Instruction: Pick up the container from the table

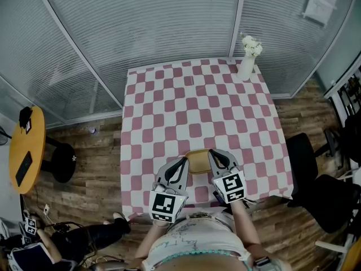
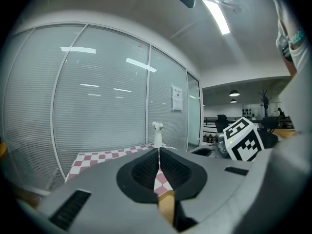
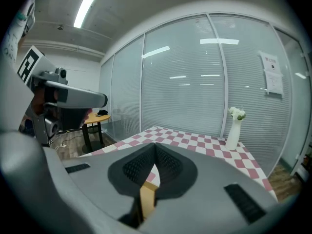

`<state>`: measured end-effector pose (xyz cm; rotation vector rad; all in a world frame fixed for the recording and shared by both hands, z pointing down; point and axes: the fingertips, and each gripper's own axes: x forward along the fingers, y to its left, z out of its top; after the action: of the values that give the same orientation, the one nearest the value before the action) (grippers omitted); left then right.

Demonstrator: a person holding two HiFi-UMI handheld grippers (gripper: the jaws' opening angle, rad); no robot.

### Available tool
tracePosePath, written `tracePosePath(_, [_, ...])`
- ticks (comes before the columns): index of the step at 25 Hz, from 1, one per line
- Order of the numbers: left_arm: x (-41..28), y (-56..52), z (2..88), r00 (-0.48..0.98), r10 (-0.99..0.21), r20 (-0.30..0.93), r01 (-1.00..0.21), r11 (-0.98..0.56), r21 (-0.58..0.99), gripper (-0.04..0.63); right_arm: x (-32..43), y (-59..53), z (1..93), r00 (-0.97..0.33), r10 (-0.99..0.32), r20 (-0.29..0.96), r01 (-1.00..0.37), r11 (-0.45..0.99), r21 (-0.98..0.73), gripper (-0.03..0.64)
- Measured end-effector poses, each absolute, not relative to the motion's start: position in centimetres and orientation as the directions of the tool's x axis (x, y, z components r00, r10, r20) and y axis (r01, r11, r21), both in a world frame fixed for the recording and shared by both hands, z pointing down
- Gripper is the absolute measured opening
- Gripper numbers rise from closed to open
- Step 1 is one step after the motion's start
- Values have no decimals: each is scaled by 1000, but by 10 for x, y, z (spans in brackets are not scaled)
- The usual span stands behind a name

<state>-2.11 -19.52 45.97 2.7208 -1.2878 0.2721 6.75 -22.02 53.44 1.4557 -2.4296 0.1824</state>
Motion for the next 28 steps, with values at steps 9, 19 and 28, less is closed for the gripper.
tracePosePath(9, [-26,-196,466,627,-744,231,-773,-631,68,18,81,-225,565,-399,-838,372,-893,447,48,-6])
tracePosePath(19, [-32,-194,472,619,-743,252,-779,-622,81,18,96,-229,613,-355,-792,496,-895,441,63,-6])
tracePosePath(28, [-38,-194,478,606,-747,272,-788,-610,83,18,110,-238,651,-337,-746,575,-898,439,43,-6])
